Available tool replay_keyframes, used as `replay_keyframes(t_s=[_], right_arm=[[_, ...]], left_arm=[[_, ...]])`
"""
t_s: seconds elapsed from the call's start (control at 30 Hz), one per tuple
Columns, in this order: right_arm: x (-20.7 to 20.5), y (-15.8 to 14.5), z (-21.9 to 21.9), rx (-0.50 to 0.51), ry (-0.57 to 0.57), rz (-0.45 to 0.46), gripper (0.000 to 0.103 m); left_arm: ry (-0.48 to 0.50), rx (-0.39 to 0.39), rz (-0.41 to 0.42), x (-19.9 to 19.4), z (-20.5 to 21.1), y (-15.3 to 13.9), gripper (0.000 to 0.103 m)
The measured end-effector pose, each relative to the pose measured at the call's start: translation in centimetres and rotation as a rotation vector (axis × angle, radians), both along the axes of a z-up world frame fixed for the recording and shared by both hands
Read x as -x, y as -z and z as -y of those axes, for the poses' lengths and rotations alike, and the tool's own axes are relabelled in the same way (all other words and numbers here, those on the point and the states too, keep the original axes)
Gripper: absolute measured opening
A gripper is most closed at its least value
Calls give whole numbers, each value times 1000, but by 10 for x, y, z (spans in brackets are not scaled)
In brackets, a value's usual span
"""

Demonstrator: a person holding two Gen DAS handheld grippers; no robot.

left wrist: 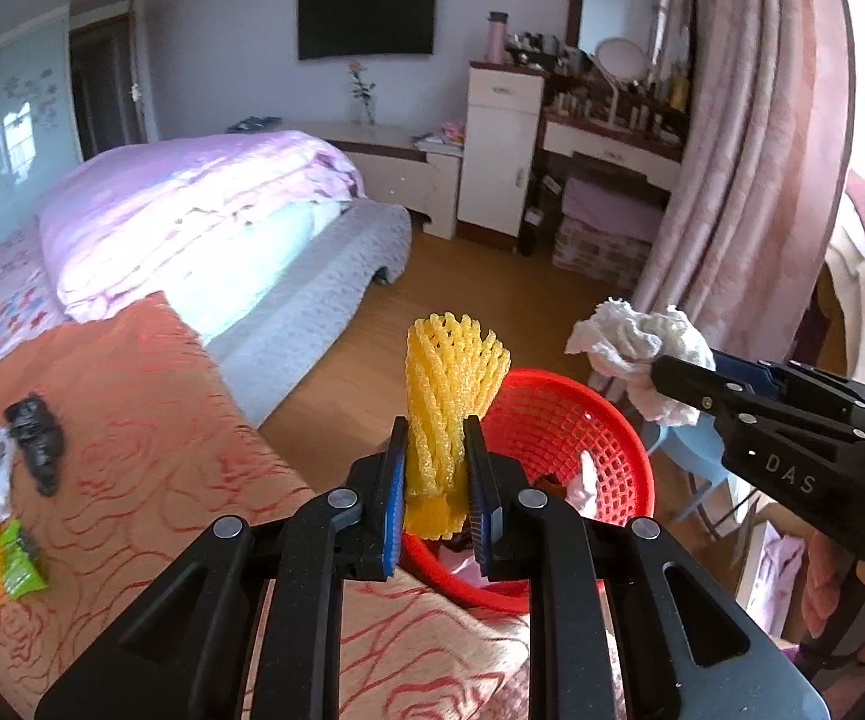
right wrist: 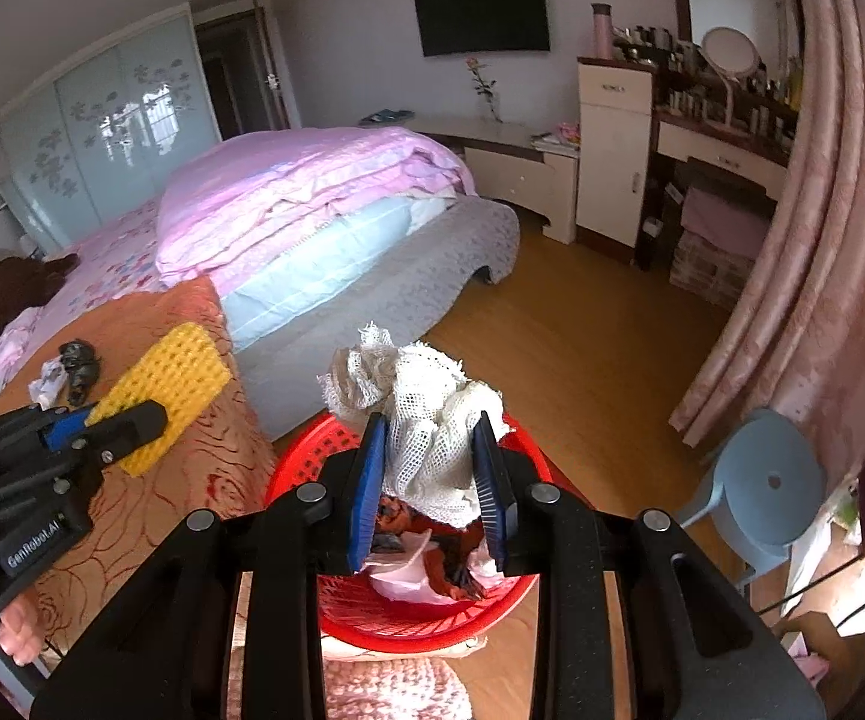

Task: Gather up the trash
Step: 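Carry the foam net and mesh cloth over the red basket with both tools, then open both tools to drop the foam net and mesh cloth into the basket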

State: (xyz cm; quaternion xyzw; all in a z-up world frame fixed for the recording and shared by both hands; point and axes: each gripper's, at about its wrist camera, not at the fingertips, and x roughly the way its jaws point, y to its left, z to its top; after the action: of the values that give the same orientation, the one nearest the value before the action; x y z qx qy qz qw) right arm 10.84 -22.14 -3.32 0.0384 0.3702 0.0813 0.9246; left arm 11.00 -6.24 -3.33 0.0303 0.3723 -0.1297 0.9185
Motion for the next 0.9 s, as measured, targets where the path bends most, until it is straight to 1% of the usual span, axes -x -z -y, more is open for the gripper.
replay_keyframes(t_s=[0.23, 0.3, 0.37, 0.4, 0.5, 0.53, 0.57, 0.6, 0.63, 0.67, 0.77, 0.9], right_arm=[[-9, 15, 6, -11, 16, -45, 28], [-11, 18, 7, -11, 19, -56, 28], [-13, 22, 8, -13, 21, -73, 29], [-14, 24, 8, -14, 22, -79, 29], [-15, 28, 8, -12, 31, -90, 38], [-15, 29, 8, -11, 34, -92, 39], [-15, 29, 8, -10, 35, -93, 40], [-14, 30, 8, -10, 38, -91, 44], [-14, 29, 8, -14, 44, -89, 49], [-13, 29, 9, -15, 47, -87, 50], [-13, 29, 11, -15, 53, -84, 51], [-13, 28, 10, -12, 49, -82, 51]], left_arm=[[35, -1, -54, -15, 12, 19, 17], [39, 4, -70, -19, 12, 24, 21], [46, 8, -82, -21, 11, 28, 28], [48, 8, -85, -22, 11, 30, 30], [50, 10, -90, -21, 11, 33, 43], [48, 14, -91, -21, 10, 33, 47], [47, 18, -90, -20, 9, 33, 49], [45, 20, -89, -20, 8, 33, 50], [43, 21, -90, -19, 8, 33, 54], [41, 23, -90, -18, 7, 33, 57], [29, 30, -88, -17, 3, 34, 61], [0, 51, -94, -17, -7, 34, 63]])
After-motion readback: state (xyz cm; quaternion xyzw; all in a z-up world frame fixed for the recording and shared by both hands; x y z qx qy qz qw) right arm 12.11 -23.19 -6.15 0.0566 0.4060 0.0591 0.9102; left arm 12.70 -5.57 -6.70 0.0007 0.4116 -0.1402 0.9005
